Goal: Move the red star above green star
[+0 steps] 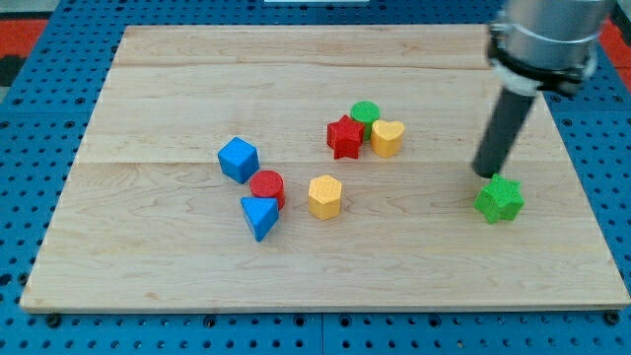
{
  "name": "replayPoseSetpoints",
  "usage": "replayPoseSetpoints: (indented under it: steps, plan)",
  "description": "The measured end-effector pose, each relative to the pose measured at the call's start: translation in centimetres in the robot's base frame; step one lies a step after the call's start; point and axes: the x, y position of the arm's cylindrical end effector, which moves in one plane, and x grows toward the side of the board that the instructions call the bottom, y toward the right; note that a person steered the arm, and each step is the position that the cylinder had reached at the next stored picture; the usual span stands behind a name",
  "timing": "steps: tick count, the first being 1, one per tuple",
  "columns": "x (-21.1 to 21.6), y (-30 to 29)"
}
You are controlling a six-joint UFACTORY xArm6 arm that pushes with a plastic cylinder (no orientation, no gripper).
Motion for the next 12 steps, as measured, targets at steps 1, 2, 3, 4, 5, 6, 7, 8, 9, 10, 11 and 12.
replayPoseSetpoints:
  steps: [1, 2, 3, 4, 5, 6, 7, 8, 9, 10, 11, 12]
  plan:
    - [3.5, 1.1]
    - [6.4, -0.3]
    - [1.7, 1.2]
    - [-7.0, -3.7]
    - [-10.1, -13.9]
    - [-10.3, -17.5]
    - [-10.7, -19.6]
    - [-11.0, -26.4]
    - [-8.0, -25.1]
    - [-7.4, -20.8]
    - [-4.1, -21.7]
    - [-2.3, -18.6]
